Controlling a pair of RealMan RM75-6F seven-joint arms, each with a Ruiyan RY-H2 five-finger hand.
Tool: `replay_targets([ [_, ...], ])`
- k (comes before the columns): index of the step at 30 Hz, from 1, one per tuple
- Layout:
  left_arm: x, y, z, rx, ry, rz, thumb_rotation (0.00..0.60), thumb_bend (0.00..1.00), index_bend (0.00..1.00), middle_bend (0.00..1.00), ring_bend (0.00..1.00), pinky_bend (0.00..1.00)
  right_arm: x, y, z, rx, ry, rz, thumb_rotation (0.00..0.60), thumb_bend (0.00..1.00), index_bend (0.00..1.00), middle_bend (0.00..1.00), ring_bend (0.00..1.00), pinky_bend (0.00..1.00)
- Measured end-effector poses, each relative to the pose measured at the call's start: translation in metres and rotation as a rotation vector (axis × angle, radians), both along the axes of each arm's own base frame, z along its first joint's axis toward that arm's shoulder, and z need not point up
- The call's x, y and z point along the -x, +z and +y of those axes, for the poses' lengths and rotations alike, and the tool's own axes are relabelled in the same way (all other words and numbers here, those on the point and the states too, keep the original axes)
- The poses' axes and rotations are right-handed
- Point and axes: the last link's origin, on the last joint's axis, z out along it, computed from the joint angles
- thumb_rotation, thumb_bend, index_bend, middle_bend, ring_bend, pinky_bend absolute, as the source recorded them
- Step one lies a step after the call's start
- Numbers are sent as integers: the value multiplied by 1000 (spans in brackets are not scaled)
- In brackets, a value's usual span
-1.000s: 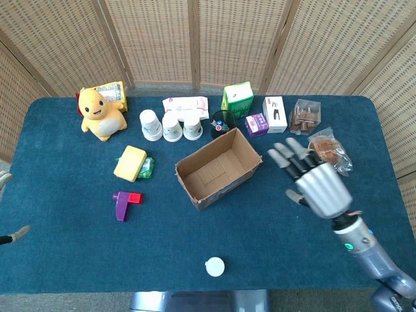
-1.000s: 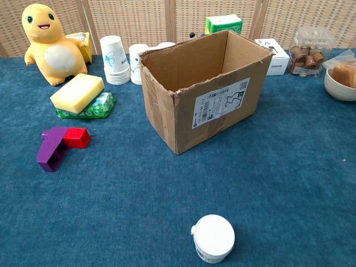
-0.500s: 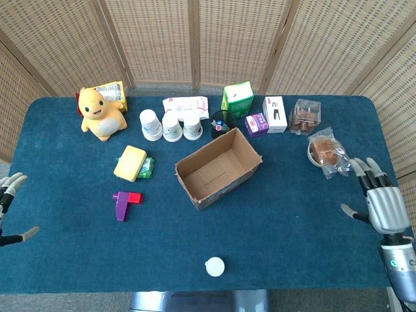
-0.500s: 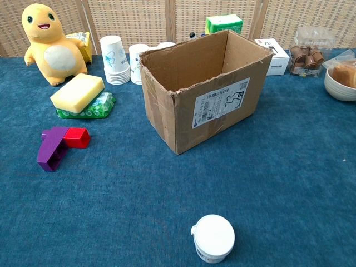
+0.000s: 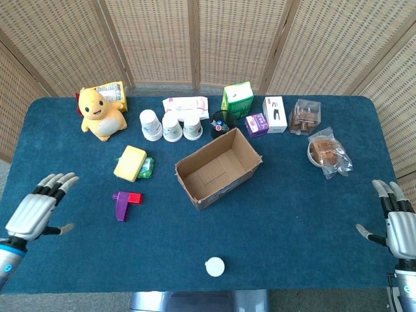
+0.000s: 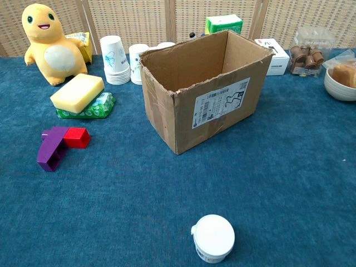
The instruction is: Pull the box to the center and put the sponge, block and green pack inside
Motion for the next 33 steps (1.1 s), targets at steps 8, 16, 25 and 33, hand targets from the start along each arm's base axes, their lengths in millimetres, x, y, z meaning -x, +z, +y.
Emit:
replay_targets([
  [8,-11,-31,44,55,-216,135,600,104,0,0,0,0,-1,3,1,2,-1,-33,600,0,58,0,0,233],
  [16,-26,-34,86,36,-157,213,600,104,0,0,0,0,-1,5,2,3,-2,-48,600,0,59,0,0,233],
  [25,-49,-47,131,24,-41,264,600,104,0,0,0,0,-2,5,2,-5,9,-60,600,0,69,0,0,233],
  [33,-74,-84,161,66,-2,277,600,104,0,0,0,0,0,5,1,-10,2,-64,600,0,70,0,0,233],
])
